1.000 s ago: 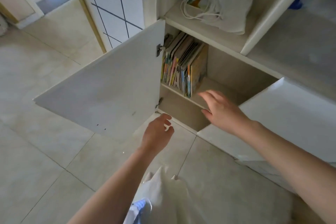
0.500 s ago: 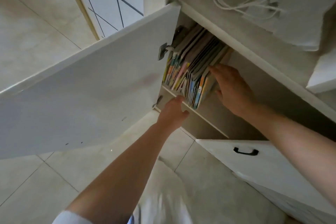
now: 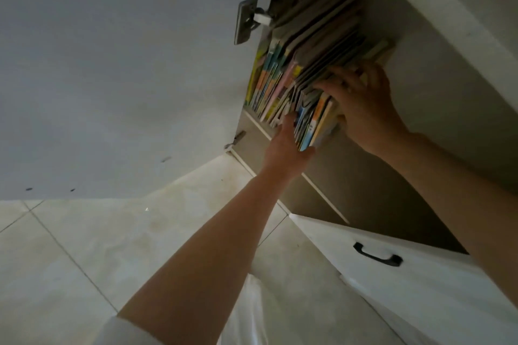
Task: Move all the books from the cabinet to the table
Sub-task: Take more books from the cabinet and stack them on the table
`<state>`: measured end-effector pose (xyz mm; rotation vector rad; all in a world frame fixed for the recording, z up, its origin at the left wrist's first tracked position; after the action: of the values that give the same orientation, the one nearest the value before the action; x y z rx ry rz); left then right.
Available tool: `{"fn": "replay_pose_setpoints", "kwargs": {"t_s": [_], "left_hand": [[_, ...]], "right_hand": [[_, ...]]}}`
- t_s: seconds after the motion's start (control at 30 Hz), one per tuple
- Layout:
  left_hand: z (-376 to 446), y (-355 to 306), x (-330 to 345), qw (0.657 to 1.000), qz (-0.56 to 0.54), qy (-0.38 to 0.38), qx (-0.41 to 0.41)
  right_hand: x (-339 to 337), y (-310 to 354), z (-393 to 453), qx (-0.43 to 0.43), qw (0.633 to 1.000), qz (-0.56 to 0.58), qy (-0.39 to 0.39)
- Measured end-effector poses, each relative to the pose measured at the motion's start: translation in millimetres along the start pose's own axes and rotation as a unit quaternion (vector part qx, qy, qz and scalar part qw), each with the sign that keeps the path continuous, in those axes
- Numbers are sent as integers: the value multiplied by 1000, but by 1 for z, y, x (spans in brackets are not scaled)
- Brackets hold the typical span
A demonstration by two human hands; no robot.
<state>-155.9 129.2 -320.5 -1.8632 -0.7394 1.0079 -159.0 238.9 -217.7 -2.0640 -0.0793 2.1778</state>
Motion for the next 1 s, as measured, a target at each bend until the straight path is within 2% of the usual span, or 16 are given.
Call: {"fn": "replay_pose_setpoints", "kwargs": {"t_s": [0.2,0.53,0.77,1.0], "left_hand": [[1,3,13,1000,-11,-17,18],[2,3,30,995,-22,-76,53],[6,5,33,991,-32,-119,49],[3,0,39,990,-44,-125,54]], "right_hand": [[-2,7,5,-41,999,5,-20],[-4,-5,-7,-15,999,31,-11],[-1,-6,-6,-23,999,46,-2],[-2,-10,-8,-25,999,32,-3]]}}
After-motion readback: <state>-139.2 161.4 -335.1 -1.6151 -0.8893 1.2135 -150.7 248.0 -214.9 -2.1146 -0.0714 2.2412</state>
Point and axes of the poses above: each hand's wrist, its own z-axis towards the middle knuckle, its own x-axis out of the palm, y = z × x, the point moved 9 cm from there along z, towards the middle knuckle, and after that the axes turned 7 degrees about -y, right-handed, at the moved point
